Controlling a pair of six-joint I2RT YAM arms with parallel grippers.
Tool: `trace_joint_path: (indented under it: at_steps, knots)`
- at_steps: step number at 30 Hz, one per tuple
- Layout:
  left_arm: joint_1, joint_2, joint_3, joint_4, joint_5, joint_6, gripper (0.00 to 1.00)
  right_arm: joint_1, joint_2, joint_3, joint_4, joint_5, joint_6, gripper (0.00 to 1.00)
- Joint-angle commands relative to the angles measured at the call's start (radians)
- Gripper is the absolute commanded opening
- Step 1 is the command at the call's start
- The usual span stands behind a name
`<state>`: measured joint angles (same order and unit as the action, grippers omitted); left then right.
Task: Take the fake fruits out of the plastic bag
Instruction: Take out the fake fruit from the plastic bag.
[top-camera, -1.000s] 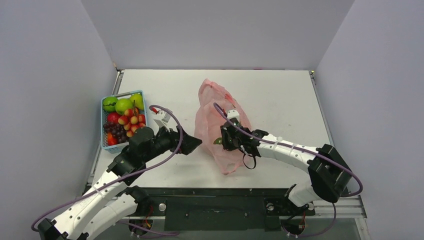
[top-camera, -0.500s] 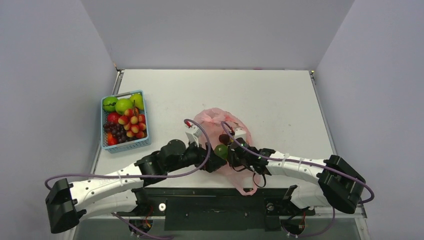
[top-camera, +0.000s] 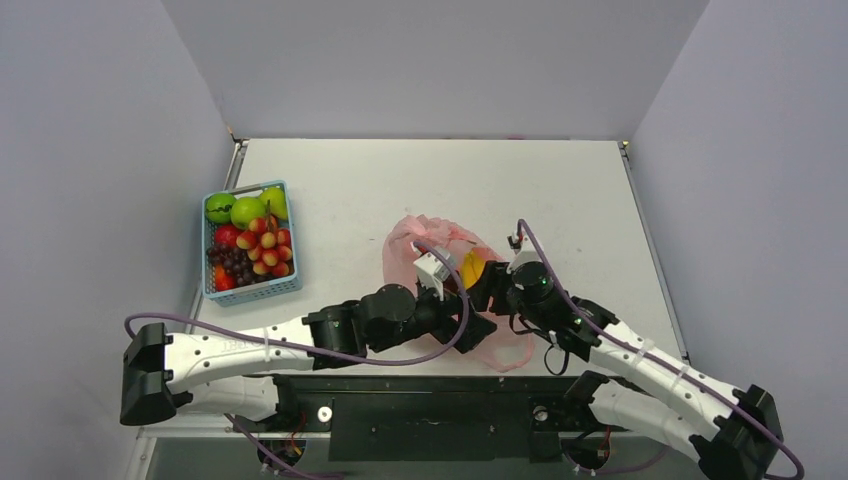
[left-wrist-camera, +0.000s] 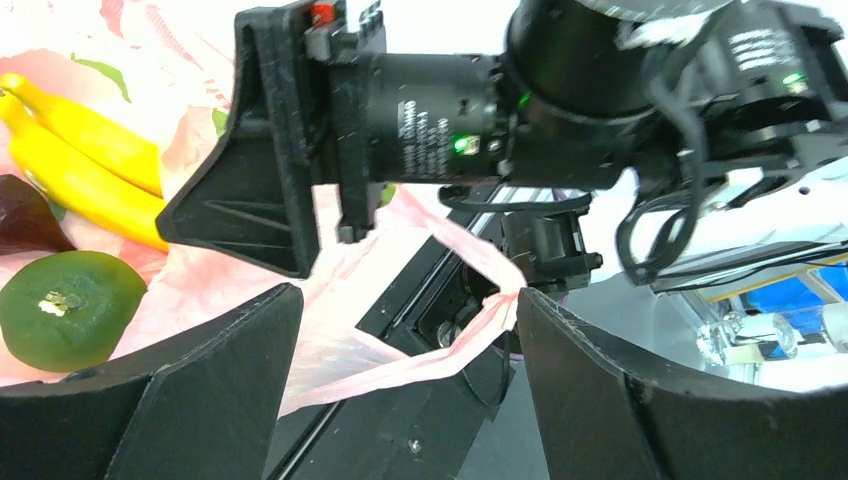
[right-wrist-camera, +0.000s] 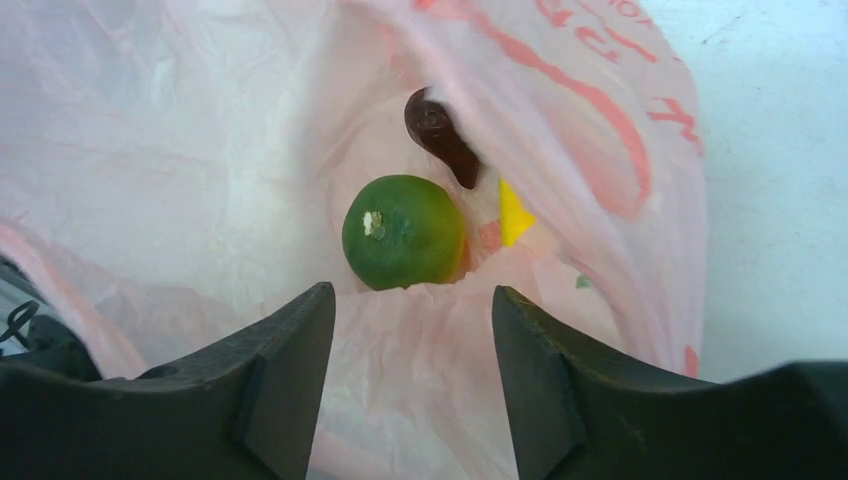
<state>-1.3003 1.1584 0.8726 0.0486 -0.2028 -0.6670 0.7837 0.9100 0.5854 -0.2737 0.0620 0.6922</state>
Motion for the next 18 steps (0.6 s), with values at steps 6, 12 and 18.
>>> trace_joint_path:
  at_steps: [6,12,18]
  knots:
    - [-0.024,0.044,0.009,-0.046,-0.156,0.066,0.76,-0.036,-0.171,0.133,-0.321,0.025,-0.080,0.69]
    - [-0.022,0.091,0.006,-0.087,-0.231,0.061,0.76,-0.058,-0.186,0.213,-0.447,0.105,-0.136,0.78]
    - [0.015,0.117,-0.057,-0.096,-0.305,0.017,0.76,-0.061,-0.123,0.124,-0.383,0.182,-0.056,0.80]
